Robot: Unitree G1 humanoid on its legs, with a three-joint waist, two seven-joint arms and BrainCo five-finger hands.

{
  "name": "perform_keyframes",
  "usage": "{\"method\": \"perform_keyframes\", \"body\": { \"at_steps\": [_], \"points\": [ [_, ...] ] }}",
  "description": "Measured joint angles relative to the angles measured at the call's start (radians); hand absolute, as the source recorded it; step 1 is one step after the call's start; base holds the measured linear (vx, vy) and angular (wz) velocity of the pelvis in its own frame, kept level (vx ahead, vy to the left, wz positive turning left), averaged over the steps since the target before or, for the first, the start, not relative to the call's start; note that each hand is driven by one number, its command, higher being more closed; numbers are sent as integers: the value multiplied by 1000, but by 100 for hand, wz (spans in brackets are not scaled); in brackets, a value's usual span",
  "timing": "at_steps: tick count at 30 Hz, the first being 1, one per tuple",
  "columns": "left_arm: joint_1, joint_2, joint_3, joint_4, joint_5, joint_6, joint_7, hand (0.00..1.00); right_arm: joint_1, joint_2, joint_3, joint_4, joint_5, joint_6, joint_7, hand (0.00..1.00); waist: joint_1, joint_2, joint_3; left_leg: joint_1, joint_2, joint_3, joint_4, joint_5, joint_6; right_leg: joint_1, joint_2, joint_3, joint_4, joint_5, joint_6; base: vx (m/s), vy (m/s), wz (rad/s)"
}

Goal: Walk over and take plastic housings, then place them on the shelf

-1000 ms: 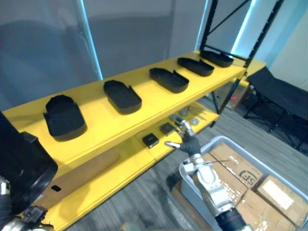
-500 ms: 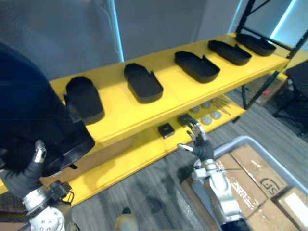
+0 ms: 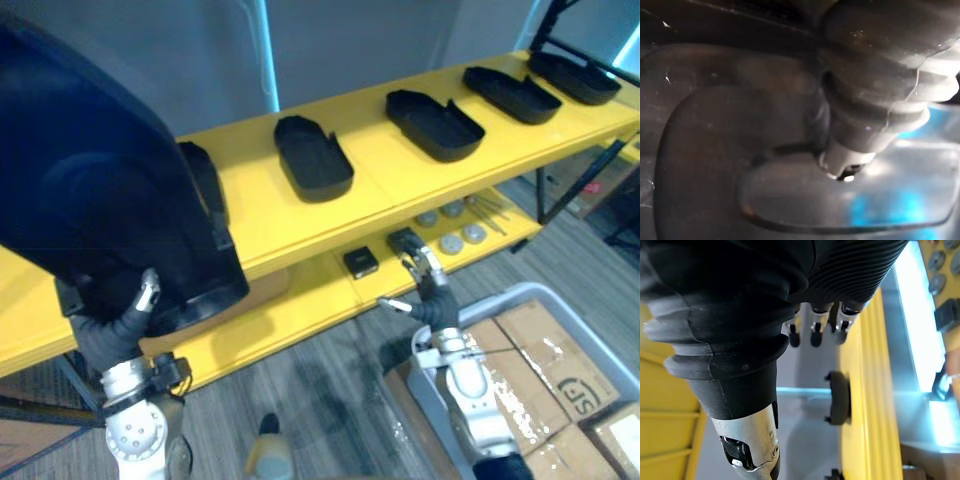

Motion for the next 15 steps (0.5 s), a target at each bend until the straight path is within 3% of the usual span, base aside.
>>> {"method": "perform_keyframes", "body": {
  "at_steps": [5, 10, 13, 15],
  "points": [
    [57, 0, 10, -5, -4, -2, -3, 100, 23, 20, 4, 0, -12, -27, 8, 0, 2, 0, 9, 26, 0, 2, -34, 20, -3, 2, -8, 16, 28, -37, 11, -80, -11, 5],
    [45, 2, 70, -12, -10, -38, -21, 100, 22, 54, 26, -2, -30, -42, -24, 0, 17, -53, 7, 3, -44, -2, -37, 21, 3, 1, -53, -1, 49, -56, 34, 2, 43, 19],
    [-31, 4, 72, -18, -10, -47, -53, 100, 22, 63, -5, 0, -31, -43, -61, 0, 14, -88, 6, -24, -117, -5, 13, -9, 37, -3, -135, -14, 146, -49, 6, 115, 152, 54],
    [-75, 8, 69, -19, -8, -51, -71, 100, 17, 58, -24, 1, -33, -48, -81, 0, 3, -86, 1, -13, -142, -27, 16, -22, 58, -55, -187, 64, 302, -7, -54, 110, 231, 51]
  ]
}}
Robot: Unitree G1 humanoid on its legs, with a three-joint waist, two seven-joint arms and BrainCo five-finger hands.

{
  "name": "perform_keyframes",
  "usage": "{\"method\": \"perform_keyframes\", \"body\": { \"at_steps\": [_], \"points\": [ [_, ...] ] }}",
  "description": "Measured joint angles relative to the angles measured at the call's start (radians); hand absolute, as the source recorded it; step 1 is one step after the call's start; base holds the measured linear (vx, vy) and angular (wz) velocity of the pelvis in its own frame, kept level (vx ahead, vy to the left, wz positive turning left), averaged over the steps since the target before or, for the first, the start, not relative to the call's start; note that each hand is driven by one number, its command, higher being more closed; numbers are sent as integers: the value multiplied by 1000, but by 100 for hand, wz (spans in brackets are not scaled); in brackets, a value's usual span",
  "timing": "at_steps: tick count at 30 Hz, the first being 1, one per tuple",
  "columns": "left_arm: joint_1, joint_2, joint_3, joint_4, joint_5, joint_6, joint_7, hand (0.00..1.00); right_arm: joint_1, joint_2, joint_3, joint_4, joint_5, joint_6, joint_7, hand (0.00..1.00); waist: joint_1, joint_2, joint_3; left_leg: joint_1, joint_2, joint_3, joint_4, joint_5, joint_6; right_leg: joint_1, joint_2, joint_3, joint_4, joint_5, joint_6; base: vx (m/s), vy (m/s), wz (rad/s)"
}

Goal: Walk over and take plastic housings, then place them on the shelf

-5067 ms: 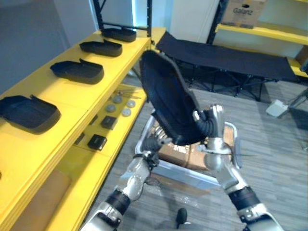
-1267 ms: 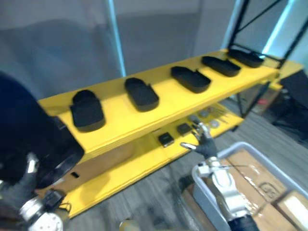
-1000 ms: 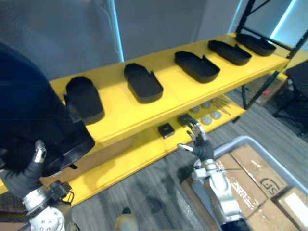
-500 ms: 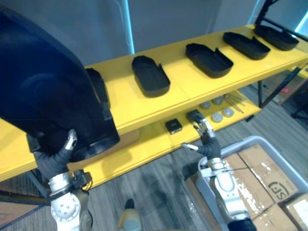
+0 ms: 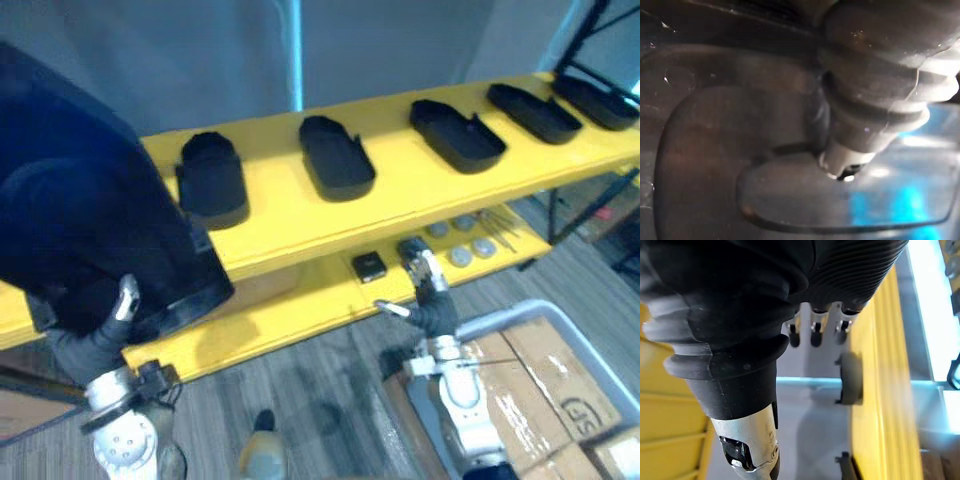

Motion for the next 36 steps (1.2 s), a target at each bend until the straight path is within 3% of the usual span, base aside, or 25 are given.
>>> {"method": "perform_keyframes", "body": {
  "at_steps": [1, 2, 3, 4, 5, 6, 8, 10, 11, 12, 15, 19, 24, 26, 27, 30, 31, 33, 34, 35, 36],
  "points": [
    [-12, 8, 1, -7, 2, -3, -2, 100, -17, 1, -2, 0, -11, -7, -5, 0, 0, 3, -1, 22, 0, 1, -10, -10, 15, -57, -19, 72, 102, 66, -56, 135, 209, 5],
    [-17, 20, 0, -11, 1, -3, -2, 100, -30, 1, -2, 2, -31, -18, -14, 0, -5, 4, -1, 42, 0, 1, -17, -18, 28, -100, -31, 131, 179, 147, -61, 154, 191, 1],
    [-24, 41, -9, -11, 1, -3, 0, 100, -43, 4, -2, 12, -45, -35, -20, 0, -12, 14, 2, 62, 12, -6, -28, -26, 41, -141, -27, 187, 239, 140, -47, 174, 112, 3],
    [-44, 69, -15, -8, -2, -3, 5, 100, -65, 4, -2, 17, -58, -46, -20, 0, -22, 12, -1, 82, 29, -19, -47, -34, 53, -186, 19, 229, 269, -14, -29, 150, 60, 22],
    [-68, 78, -23, -8, -2, -3, 10, 100, -79, 2, -10, 13, -58, -58, -20, 0, -39, 16, -3, 83, 42, -36, -51, -33, 52, -201, 83, 246, 228, -89, -36, 154, 67, 44],
    [-110, 90, -36, -3, -3, -3, 13, 100, -94, 0, -33, 5, -57, -73, -19, 0, -56, 13, -4, 84, 45, -57, -53, -30, 47, -211, 151, 259, 131, -126, -33, 104, 68, 51],
    [-162, 94, -47, 25, -3, -1, 20, 100, -105, -12, -61, -12, -56, -78, -19, 0, -63, 7, -8, 87, 31, -74, -60, -29, 46, -227, 226, 336, -22, -128, -29, 114, -13, 51],
    [-181, 96, -58, 38, -16, 1, 25, 100, -105, -22, -81, -23, -55, -79, -16, 0, -86, -23, -27, 74, -12, -106, -63, -29, 42, -225, 255, 391, -129, -54, -41, 117, -114, 62],
    [-175, 69, -75, 53, -31, 5, 27, 100, -103, -44, -100, -20, -49, -76, -8, 0, -82, 2, -37, 72, -15, -118, -62, -34, 32, -211, 259, 376, -155, -53, -16, 152, -132, 31],
    [-153, 45, -90, 50, -29, 9, 32, 100, -104, -65, -110, -21, -34, -75, 8, 0, -75, 39, -52, 62, 0, -119, -60, -40, 24, -190, 282, 370, -208, -32, -16, 153, -123, 16],
    [-138, 27, -91, 50, -29, 17, 34, 100, -109, -82, -126, -22, 8, -73, 55, 0, -70, 77, -66, 65, 18, -112, -59, -39, 22, -145, 318, 351, -275, -7, -26, 101, -75, 12],
    [-107, 24, -90, 50, -29, 16, 61, 100, -116, -80, -120, -70, 80, -76, 123, 0, -67, 79, -67, 67, 22, -110, -40, -37, 19, -115, 326, 347, -287, -15, -37, 39, -43, 11],
    [-60, -28, -85, 47, -18, 25, 127, 100, -177, -23, 32, -95, 131, -86, 163, 0, -55, 104, -55, 76, 19, -139, -60, -29, 6, -58, 333, 263, -288, -31, -47, -36, -29, 51],
    [-24, -38, -81, 37, -19, 47, 124, 100, -189, 29, 98, -93, 113, -87, 154, 0, -51, 116, -50, 59, 69, 8, -86, -35, 72, -20, 330, 147, -290, -39, -57, -55, -72, 141],
    [-19, -42, -80, 37, -19, 47, 118, 100, -196, 30, 104, -92, 108, -87, 152, 0, -51, 116, -50, 49, 84, 51, -88, -28, 84, -11, 330, 114, -291, -39, -57, -32, -70, 165],
    [14, -46, -80, 38, -20, 48, 97, 100, -227, -9, 98, -41, 70, -93, 132, 0, -29, 142, -51, -1, 122, 204, -98, -48, 162, -3, 323, -5, -288, -38, -57, -13, -3, 149],
    [30, -46, -79, 38, -22, 48, 97, 100, -230, -23, 88, -4, 70, -97, 133, 0, -27, 147, -52, -13, 124, 246, -93, -85, 212, 5, 317, -36, -283, -39, -58, -17, 55, 111],
    [50, -44, -79, 37, -39, 43, 96, 100, -232, -25, 66, 31, 70, -113, 132, 0, -26, 120, -49, -46, 136, 316, -36, -119, 224, 8, 279, -66, -286, -69, -71, -13, 115, 82],
    [65, -48, -84, 38, -53, 42, 92, 100, -230, -35, 52, 33, 70, -122, 132, 0, -25, 146, -55, -78, 161, 351, 88, -92, 230, -1, 266, -82, -248, -89, -48, 19, 76, 38],
    [98, -54, -90, 30, -63, 42, 75, 100, -223, -53, 51, 27, 71, -125, 130, 0, -32, 182, -77, -72, 173, 354, 112, -14, 252, -9, 285, -77, -212, -108, -32, 67, 69, 71],
    [123, -48, -117, 35, -70, 42, 50, 100, -196, -57, 40, 23, 73, -144, 118, 0, -58, 188, -98, -46, 146, 338, 24, 69, 144, -19, 271, -85, -170, -147, -39, 65, 54, 72]
  ]
}}
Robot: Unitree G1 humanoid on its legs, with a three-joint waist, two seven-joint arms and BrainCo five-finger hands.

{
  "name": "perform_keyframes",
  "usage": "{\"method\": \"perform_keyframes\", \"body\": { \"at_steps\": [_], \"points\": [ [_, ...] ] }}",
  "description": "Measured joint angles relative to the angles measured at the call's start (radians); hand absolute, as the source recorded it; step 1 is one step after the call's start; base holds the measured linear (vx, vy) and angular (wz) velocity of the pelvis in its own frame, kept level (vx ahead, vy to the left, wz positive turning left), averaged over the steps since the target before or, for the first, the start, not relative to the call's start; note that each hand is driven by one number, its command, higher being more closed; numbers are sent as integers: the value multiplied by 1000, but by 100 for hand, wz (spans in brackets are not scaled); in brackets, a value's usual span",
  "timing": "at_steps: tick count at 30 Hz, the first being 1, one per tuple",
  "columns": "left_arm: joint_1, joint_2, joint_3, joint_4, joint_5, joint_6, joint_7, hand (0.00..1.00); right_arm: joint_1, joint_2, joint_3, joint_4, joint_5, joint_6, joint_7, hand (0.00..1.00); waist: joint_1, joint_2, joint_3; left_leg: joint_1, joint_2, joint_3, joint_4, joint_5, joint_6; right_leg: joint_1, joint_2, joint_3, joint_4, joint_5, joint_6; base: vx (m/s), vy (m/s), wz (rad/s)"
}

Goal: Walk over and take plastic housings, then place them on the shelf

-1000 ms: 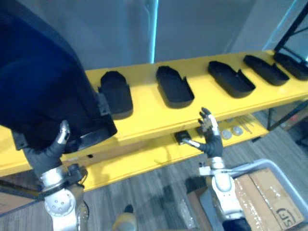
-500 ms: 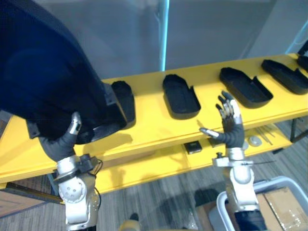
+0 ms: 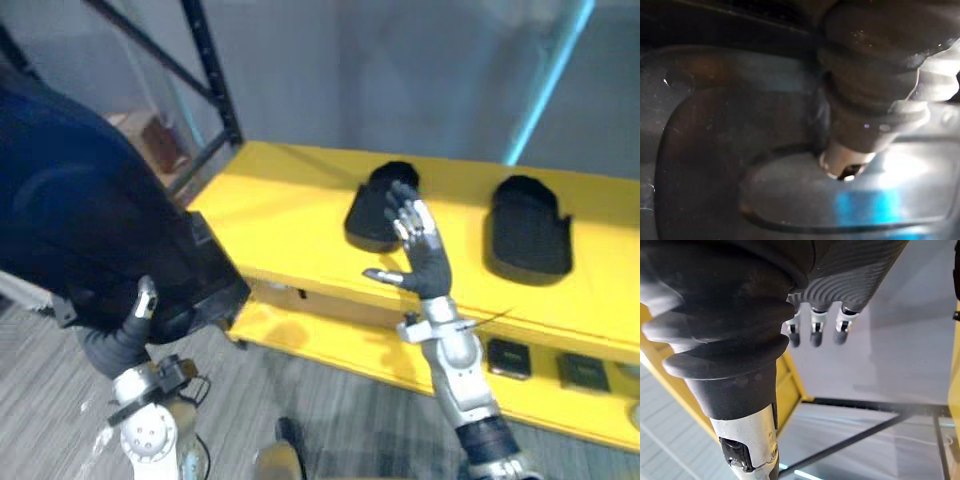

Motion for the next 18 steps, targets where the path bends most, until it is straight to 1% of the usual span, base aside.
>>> {"method": "perform_keyframes", "body": {
  "at_steps": [1, 2, 3, 4, 6, 7, 8, 11, 14, 15, 18],
  "points": [
    [4, 3, -8, -1, 0, 0, -10, 100, 8, 5, -3, 0, 0, -4, -8, 0, -1, -7, -2, 12, -17, -4, -51, 25, 1, -5, -3, 2, 0, -6, -10, 18, 73, 77],
    [-2, 4, -15, -1, -3, 0, -37, 100, 14, 12, -10, 0, -1, -5, -23, 0, -3, -21, -2, 29, -36, 0, -137, 45, 13, -15, -7, -14, -5, 0, 1, -27, 16, 38],
    [-4, 6, -19, -1, -6, -1, -44, 100, 15, 18, -9, 0, -5, -5, -34, 0, -2, -26, 1, 33, -38, 15, -159, 45, 13, -15, -9, -27, -5, 10, 18, -8, 2, 49],
    [-4, 6, -37, 0, -11, -1, -61, 100, 19, 23, -9, -1, -28, -5, -56, 0, -8, -28, 3, 40, -44, 26, -203, 64, -1, -16, -14, -46, -2, 16, 25, 16, 23, 44],
    [-3, 7, -72, 2, -31, 0, -93, 100, 31, 28, -9, -1, -59, -4, -95, 0, -12, -23, 6, 59, -53, 20, -239, 116, -42, -4, -18, -51, 3, 17, 28, 18, 58, 31],
    [-3, 7, -76, 2, -35, 1, -101, 100, 36, 31, -9, -1, -73, -4, -103, 0, -13, -23, 5, 65, -57, 17, -242, 127, -52, 1, -21, -47, 2, 19, 31, 22, 71, 9],
    [-5, 9, -77, 2, -39, 1, -115, 100, 45, 40, -9, -2, -94, -3, -122, 0, -18, -28, 6, 76, -73, 19, -246, 125, -56, 9, -28, -30, -6, 22, 37, 17, 72, 1],
    [-9, 40, -75, 5, -79, 5, -149, 100, 58, 69, -4, -1, -89, -4, -120, 0, -24, -35, 12, 96, -100, 49, -263, 123, -56, 4, -58, 22, -22, 35, 57, 34, 106, -20],
    [-16, 65, -74, 10, -75, 18, -144, 100, 85, 98, 24, 0, -88, -3, -114, 0, -26, -43, 17, 124, -115, 82, -264, 110, -57, 8, -77, 65, -34, 48, 66, 21, 60, -31],
    [-19, 66, -74, 10, -73, 19, -143, 100, 88, 102, 30, 0, -88, -3, -111, 0, -28, -43, 17, 126, -116, 84, -264, 110, -57, 9, -79, 69, -34, 50, 67, 6, 31, -21],
    [-48, 66, -74, 11, -44, 43, -122, 100, 90, 104, 38, 2, -80, -3, -82, 0, -29, -43, 17, 133, -116, 90, -269, 111, -58, 10, -75, 80, -35, 52, 70, -30, 11, -8]
  ]
}}
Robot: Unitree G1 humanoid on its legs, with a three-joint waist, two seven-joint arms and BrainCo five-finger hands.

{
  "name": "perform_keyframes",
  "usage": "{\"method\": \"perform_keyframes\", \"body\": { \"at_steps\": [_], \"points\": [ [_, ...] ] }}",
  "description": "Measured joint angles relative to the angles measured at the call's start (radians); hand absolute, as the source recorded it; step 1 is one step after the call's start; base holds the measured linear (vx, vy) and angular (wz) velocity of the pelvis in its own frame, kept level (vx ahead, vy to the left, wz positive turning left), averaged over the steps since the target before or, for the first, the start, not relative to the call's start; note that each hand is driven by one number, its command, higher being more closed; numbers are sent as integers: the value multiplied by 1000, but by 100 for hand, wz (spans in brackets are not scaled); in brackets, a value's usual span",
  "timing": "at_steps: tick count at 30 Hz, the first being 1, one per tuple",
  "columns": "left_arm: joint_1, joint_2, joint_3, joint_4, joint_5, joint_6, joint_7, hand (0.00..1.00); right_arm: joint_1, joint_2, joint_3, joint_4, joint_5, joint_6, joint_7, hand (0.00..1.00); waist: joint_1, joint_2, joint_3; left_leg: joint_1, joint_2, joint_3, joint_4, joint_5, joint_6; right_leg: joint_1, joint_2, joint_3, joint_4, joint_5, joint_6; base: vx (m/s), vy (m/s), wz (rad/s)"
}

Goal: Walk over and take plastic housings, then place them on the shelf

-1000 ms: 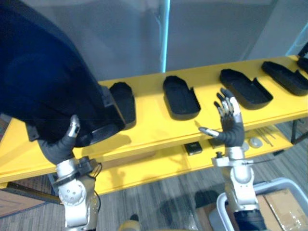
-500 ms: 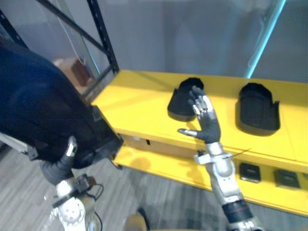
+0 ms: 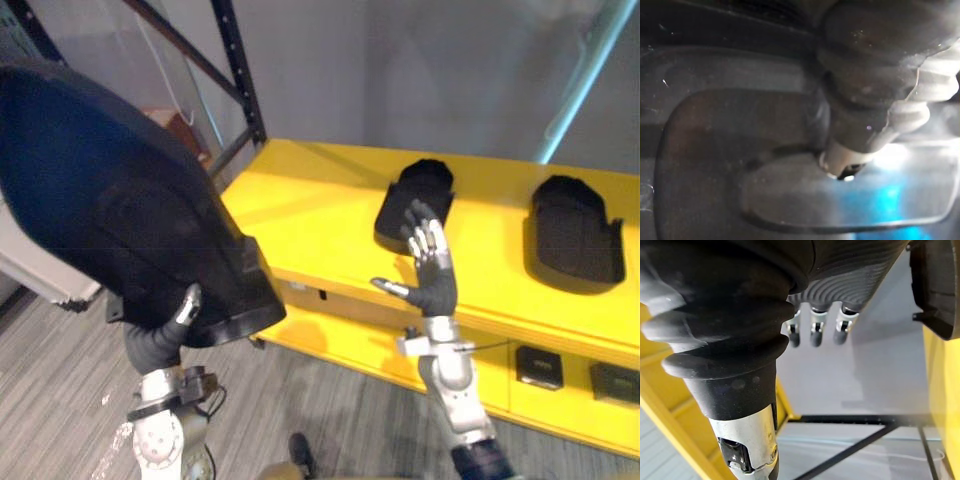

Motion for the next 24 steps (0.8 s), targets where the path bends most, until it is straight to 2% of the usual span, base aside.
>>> {"method": "perform_keyframes", "body": {
  "at_steps": [4, 7, 8, 9, 10, 11, 12, 13, 14, 15, 16, 17, 18, 20, 21, 24],
  "points": [
    [-8, 0, -1, 4, 20, 22, 19, 100, 11, -4, 2, 0, 1, 10, 8, 0, -2, -3, 6, -9, -6, -48, -1, 7, -6, 25, 7, -55, -9, -1, -1, -50, -10, 30],
    [-20, 0, 0, 4, 20, 26, -1, 100, 18, -6, -16, -1, -2, 45, -29, 0, 4, -11, 24, -31, -38, -94, -1, 5, -9, 31, -25, -111, 13, -18, -10, -45, 73, 53],
    [-31, -1, 0, 3, 20, 35, -27, 100, 24, -7, -35, -3, -5, 65, -63, 0, 9, -23, 35, -33, -71, -100, 5, -8, 7, 30, -64, -134, 50, -27, -21, 4, 130, 53],
    [-31, -1, 0, 1, 20, 38, -37, 100, 27, -7, -42, -4, -10, 73, -80, 0, 11, -26, 37, -33, -82, -101, 5, -15, 17, 29, -76, -133, 77, -28, -25, 54, 168, 52],
    [-31, -2, 0, 2, 25, 41, -56, 100, 37, -10, -55, -10, -14, 85, -105, 0, 9, -26, 43, -27, -97, -115, 5, -27, 34, 9, -109, -109, 164, -13, -55, 77, 176, 47],
    [-31, 3, 0, 1, 43, 43, -72, 100, 56, -11, -65, -26, -18, 107, -125, 0, 3, -24, 44, -22, -95, -136, 5, -37, 49, -39, -122, -31, 258, 30, -120, 80, 185, 42],
    [-33, 9, 0, -1, 48, 43, -75, 100, 63, -9, -73, -37, -22, 117, -131, 0, 2, -18, 44, -15, -88, -143, 5, -43, 56, -63, -118, 23, 295, 46, -145, 93, 167, 28],
    [-43, 26, 1, -4, 48, 42, -79, 100, 68, -2, -78, -50, -30, 121, -140, 0, 1, -32, 59, -2, -80, -152, 5, -51, 65, -81, -93, 104, 317, 37, -135, 94, 85, 24],
    [-64, 53, 3, -1, 48, 43, -77, 100, 82, 17, -77, -87, -29, 132, -141, 0, -2, -45, 75, -1, -67, -164, 0, -58, 72, -107, -27, 191, 301, -13, -99, 105, 44, 25],
    [-81, 68, 11, 3, 48, 44, -69, 100, 90, 29, -78, -133, -29, 140, -135, 0, -6, -67, 87, 0, -54, -173, 0, -63, 73, -149, 51, 260, 265, -49, -93, 70, 4, 22],
    [-82, 69, 11, 5, 48, 45, -68, 100, 93, 31, -79, -140, -29, 140, -135, 0, -9, -69, 89, 1, -53, -175, 0, -64, 73, -154, 63, 265, 255, -51, -94, 73, -4, 9],
    [-76, 67, 11, 7, 48, 54, -63, 100, 108, 37, -87, -166, -29, 141, -120, 0, -19, -76, 88, 6, -54, -174, 0, -71, 71, -175, 105, 280, 208, -51, -96, 106, 12, -11],
    [-55, 66, 10, 7, 50, 62, -61, 100, 121, 37, -94, -174, -28, 140, -100, 0, -24, -77, 88, 28, -63, -149, 0, -85, 69, -190, 128, 282, 144, -40, -113, 92, 12, -19],
    [-39, 66, 10, 6, 60, 63, -58, 100, 138, 36, -107, -177, -25, 138, -86, 0, -25, -83, 83, 44, -88, -123, 0, -99, 71, -197, 129, 283, 72, -16, -131, 62, 6, -30],
    [-37, 60, 7, 7, 79, 68, -58, 100, 156, 29, -132, -178, -18, 136, -75, 0, -41, -84, 75, 48, -103, -127, -1, -109, 72, -191, 128, 308, 43, 27, -128, 78, 2, -11],
    [-21, 53, -11, 7, 87, 68, -64, 100, 168, 8, -171, -175, -7, 127, -76, 0, -50, -53, 67, 45, -99, -96, 13, -129, 66, -187, 133, 316, 10, 35, -122, 102, 4, -23]
  ]
}}
